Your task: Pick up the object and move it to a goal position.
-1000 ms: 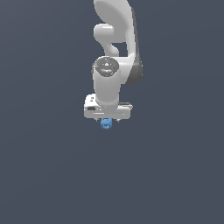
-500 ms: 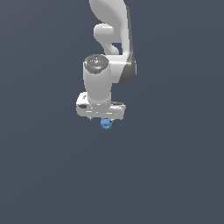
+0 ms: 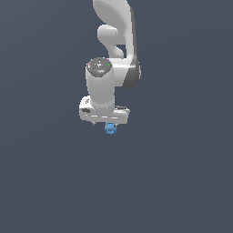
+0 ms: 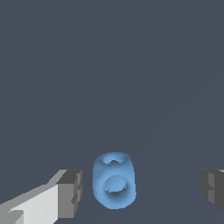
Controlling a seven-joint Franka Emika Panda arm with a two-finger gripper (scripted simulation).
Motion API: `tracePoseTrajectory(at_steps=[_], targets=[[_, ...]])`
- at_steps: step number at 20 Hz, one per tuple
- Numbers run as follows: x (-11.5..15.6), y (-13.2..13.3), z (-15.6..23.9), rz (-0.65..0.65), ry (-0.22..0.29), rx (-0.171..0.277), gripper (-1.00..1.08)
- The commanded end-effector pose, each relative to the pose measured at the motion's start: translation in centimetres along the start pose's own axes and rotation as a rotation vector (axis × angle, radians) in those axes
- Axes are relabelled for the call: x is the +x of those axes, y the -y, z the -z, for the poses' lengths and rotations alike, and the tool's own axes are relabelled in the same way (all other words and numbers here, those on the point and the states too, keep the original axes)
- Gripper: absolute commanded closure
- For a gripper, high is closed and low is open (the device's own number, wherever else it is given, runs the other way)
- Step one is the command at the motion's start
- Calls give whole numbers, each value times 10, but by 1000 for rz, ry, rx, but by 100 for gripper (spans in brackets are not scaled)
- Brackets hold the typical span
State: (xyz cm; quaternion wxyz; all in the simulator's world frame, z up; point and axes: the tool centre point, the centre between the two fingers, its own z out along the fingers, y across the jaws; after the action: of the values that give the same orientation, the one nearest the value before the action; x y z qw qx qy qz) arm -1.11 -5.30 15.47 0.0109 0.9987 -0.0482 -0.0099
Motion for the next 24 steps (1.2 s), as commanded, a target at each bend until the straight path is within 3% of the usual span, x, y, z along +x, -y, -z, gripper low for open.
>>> tracePoseTrajectory(at_steps=[1,15,24], targets=[[-5,2,-7,8,-1,2,-92],[-55,14,-59,73,-17,20,-92],[-63,16,-66,81,-19,22,-92]])
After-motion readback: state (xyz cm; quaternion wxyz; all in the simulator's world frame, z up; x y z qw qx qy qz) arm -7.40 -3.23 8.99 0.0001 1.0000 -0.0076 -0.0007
